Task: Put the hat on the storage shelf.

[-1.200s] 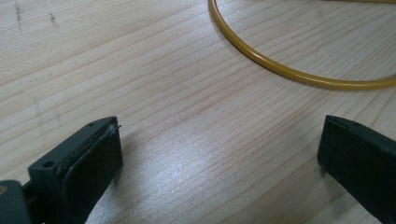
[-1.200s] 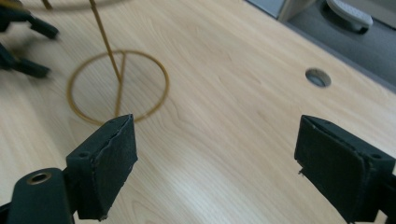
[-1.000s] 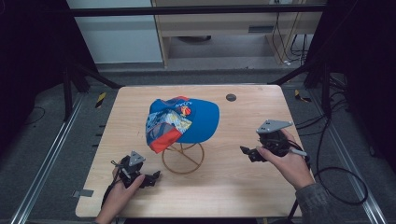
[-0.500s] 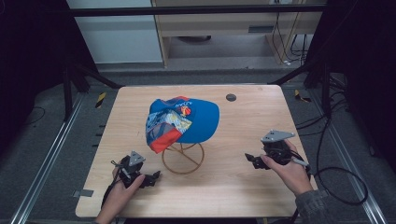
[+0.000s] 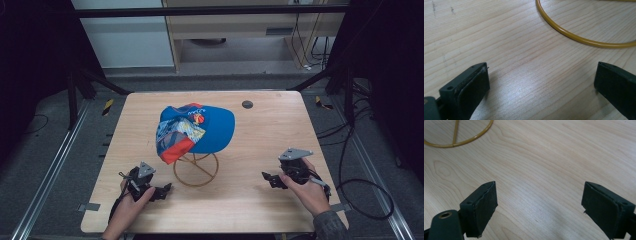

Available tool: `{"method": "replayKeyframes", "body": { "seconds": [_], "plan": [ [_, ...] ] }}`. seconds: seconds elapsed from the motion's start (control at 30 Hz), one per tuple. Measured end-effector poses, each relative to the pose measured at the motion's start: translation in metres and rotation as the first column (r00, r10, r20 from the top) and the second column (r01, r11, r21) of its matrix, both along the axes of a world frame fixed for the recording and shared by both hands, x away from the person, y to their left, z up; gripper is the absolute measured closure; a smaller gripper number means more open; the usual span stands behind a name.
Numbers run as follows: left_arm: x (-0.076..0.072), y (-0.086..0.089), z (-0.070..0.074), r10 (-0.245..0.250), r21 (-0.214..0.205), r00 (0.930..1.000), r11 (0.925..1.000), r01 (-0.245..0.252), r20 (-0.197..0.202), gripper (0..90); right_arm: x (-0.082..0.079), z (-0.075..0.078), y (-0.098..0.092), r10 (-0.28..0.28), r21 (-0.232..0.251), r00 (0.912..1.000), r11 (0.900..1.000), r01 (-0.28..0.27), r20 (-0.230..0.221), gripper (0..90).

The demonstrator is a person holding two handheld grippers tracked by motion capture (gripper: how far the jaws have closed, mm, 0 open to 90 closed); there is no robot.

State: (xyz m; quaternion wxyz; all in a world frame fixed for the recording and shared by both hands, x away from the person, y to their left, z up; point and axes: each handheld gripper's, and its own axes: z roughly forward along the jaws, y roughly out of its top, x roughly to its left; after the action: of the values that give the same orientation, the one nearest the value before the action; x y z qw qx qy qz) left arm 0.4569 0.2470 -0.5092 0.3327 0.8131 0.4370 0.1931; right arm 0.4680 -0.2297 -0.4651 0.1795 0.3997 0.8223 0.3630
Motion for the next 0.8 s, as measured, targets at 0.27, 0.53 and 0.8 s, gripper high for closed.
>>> {"method": "replayKeyframes", "body": {
  "seconds": [0.27,0.53,0.8],
  "plan": [
    [0.0,0.0,0.0,0.0,0.0,1.0,1.0,0.0,0.0,0.0,-0.001,-0.012,0.001,-0.007,0.002,0.9998,1.0,0.007,-0.017,13.1],
    [0.0,0.0,0.0,0.001,0.0,1.0,1.0,-0.001,0.0,0.0,-0.002,-0.022,0.001,-0.017,-0.001,0.9994,0.9999,0.017,-0.029,12.6],
    [0.0,0.0,0.0,0.001,0.0,1.0,1.0,-0.001,0.0,0.0,-0.001,-0.029,0.003,-0.033,-0.005,0.9985,0.9994,0.033,-0.043,11.6]
  ]
}}
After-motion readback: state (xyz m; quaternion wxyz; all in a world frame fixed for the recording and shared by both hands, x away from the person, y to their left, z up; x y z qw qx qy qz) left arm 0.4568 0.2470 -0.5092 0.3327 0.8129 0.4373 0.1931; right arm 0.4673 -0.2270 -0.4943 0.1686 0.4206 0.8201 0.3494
